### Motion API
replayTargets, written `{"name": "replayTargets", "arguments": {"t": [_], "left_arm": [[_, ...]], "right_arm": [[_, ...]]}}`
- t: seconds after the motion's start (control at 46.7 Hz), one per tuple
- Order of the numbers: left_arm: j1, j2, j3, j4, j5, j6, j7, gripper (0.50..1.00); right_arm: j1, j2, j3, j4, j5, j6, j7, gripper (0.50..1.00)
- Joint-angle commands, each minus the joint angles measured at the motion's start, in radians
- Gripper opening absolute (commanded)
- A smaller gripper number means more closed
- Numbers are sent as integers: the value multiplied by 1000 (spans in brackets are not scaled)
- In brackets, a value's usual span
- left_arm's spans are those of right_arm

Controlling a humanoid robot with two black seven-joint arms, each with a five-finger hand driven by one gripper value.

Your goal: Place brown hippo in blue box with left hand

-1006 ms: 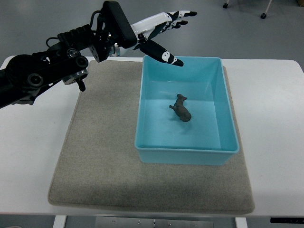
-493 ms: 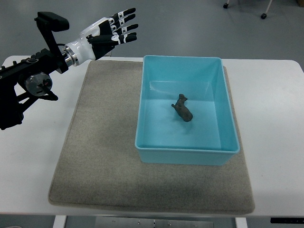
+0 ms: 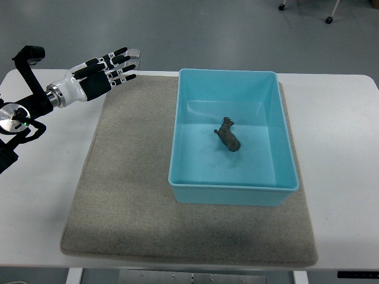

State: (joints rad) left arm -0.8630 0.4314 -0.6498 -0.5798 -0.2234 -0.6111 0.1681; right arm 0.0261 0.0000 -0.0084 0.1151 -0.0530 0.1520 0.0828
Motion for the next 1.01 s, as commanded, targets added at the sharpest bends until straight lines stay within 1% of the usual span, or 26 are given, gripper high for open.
{"name": "replayTargets", "arguments": {"t": [0.0, 0.171, 0.407, 0.707, 0.985], "left_arm": [[25, -2, -69, -2, 6, 0, 16, 1000], [41, -2, -126, -5, -1, 0, 57, 1000], [41, -3, -148, -2, -14, 0, 56, 1000], [39, -11, -152, 0, -14, 0, 36, 1000], [39, -11, -202, 0, -14, 0, 30, 1000]], "right_arm": [[0, 0, -1, 0, 1, 0, 0, 936], [0, 0, -1, 0, 1, 0, 0, 936], [0, 0, 1, 0, -1, 0, 0, 936], [0, 0, 1, 0, -1, 0, 0, 936], [0, 0, 1, 0, 1, 0, 0, 936]]}}
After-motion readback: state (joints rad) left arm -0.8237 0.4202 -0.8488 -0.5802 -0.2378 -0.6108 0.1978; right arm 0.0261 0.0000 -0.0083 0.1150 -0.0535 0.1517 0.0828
